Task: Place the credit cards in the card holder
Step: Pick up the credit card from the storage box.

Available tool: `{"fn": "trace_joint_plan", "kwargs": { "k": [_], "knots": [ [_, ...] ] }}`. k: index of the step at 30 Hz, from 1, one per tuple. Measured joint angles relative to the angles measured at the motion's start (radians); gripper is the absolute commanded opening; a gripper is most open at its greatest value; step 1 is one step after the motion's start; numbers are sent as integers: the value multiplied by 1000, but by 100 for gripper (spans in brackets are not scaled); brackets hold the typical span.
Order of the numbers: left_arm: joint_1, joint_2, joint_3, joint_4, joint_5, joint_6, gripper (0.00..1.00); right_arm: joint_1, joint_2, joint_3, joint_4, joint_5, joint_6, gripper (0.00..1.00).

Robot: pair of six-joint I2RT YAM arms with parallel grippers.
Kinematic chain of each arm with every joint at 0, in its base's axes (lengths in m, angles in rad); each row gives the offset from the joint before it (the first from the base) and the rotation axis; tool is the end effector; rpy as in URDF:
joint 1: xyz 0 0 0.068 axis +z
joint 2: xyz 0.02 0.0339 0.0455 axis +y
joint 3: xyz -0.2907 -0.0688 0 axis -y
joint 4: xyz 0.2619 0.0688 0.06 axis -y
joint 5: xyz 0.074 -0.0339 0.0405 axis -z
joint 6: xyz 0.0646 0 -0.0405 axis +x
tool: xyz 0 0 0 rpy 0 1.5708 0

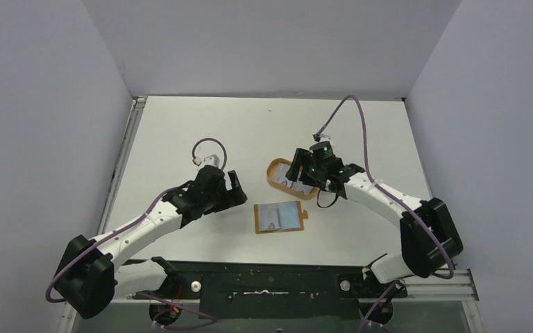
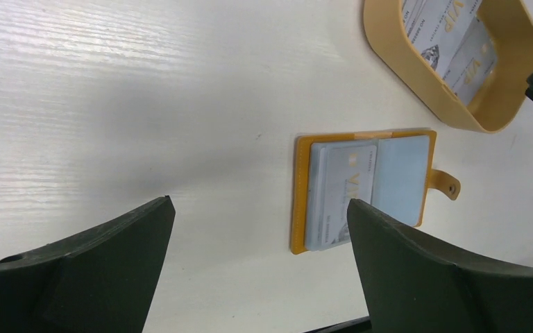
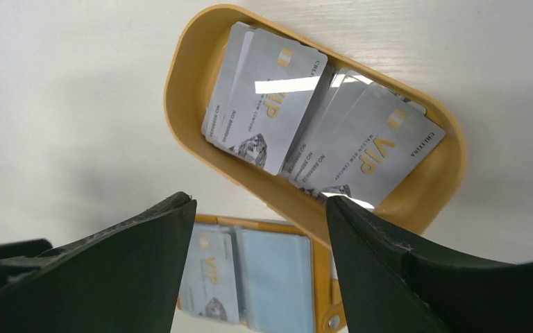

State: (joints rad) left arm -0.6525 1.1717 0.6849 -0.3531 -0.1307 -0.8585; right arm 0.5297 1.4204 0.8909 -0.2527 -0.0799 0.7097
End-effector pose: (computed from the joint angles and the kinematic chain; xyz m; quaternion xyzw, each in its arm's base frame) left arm 0.2107 -0.1504 0.2091 -0.1190 0.9246 -0.2001 0.3014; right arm 0.2830 0.1717 0.2229 0.0676 0.9202 0.2530 0.2911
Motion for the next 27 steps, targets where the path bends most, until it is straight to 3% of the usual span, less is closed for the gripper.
{"fn": "trace_joint_plan", "kwargs": {
  "k": [17,27],
  "knots": [
    [0,-12,-9,-48,-26,5,94,-5,299,55,178,89,247,60],
    [0,3,-17,-48,-21,4,90,-6,344,74,198,100,271,41]
  ]
}}
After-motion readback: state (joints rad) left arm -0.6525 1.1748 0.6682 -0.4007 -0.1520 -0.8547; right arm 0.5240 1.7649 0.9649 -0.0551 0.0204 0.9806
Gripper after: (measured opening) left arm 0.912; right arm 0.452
